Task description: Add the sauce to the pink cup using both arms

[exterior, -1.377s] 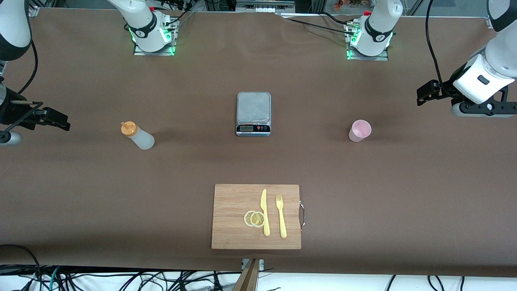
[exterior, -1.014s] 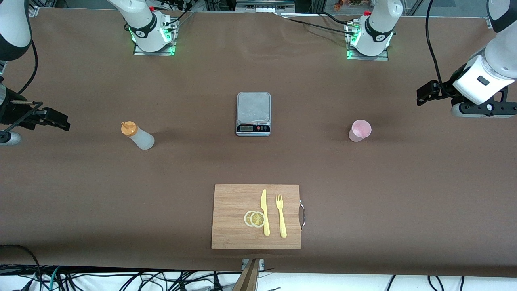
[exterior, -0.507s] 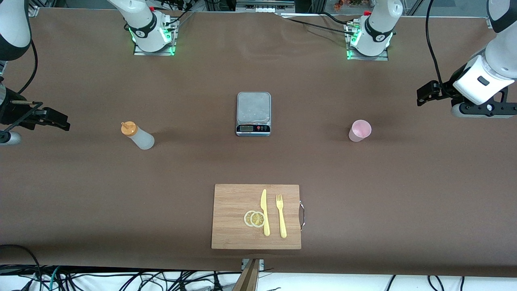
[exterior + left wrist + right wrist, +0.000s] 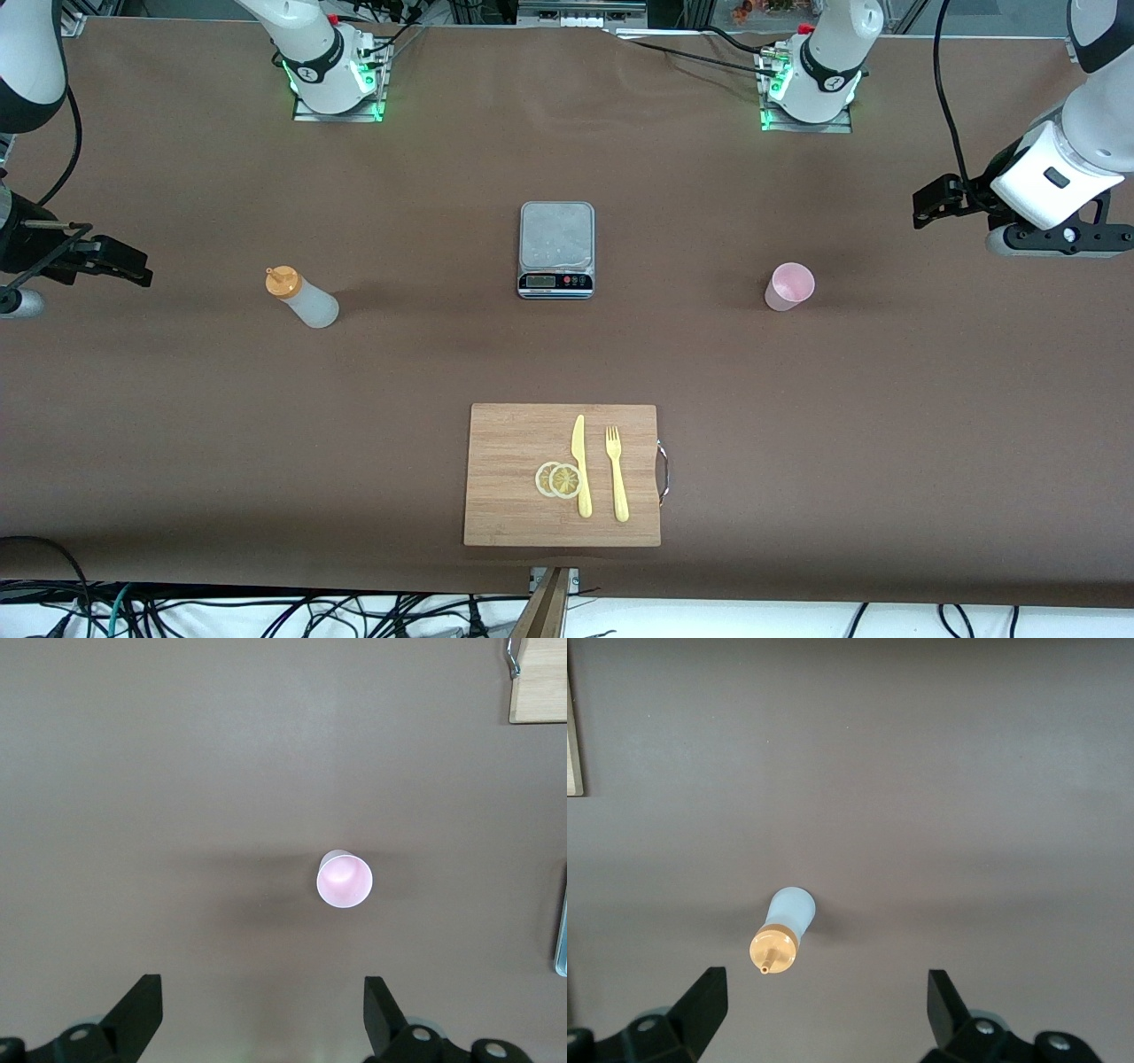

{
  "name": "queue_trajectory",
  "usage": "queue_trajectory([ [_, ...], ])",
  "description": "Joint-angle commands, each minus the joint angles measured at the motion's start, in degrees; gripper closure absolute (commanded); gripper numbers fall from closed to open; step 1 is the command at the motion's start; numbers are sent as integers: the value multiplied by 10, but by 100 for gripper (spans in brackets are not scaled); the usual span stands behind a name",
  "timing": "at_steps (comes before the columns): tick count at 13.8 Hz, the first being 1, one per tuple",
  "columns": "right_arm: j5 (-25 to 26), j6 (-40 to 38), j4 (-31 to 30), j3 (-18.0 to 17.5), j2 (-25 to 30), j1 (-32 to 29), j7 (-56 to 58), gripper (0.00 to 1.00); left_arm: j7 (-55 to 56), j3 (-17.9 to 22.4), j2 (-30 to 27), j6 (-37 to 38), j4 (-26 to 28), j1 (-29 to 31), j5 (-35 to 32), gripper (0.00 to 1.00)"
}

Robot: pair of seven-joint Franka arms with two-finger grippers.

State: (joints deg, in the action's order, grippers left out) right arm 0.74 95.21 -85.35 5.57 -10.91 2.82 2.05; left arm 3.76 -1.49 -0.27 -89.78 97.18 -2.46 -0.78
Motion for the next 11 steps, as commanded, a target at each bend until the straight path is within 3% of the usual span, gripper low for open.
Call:
queue_trajectory([
  [1,0,1,1,-1,2,-3,-6,0,-5,4,7,17,-16,-7,7,0],
  [4,0,1,1,-1,2,-4,-6,0,-4,5,11,43,-18,-6,3,0],
  [9,0,1,1,-1,2,-4,-6,0,-7,4,55,46,-88,-10,2,0],
  [11,0,1,1,-1,2,-4,-6,0,-6,5,59,46,-89,-11,2,0],
])
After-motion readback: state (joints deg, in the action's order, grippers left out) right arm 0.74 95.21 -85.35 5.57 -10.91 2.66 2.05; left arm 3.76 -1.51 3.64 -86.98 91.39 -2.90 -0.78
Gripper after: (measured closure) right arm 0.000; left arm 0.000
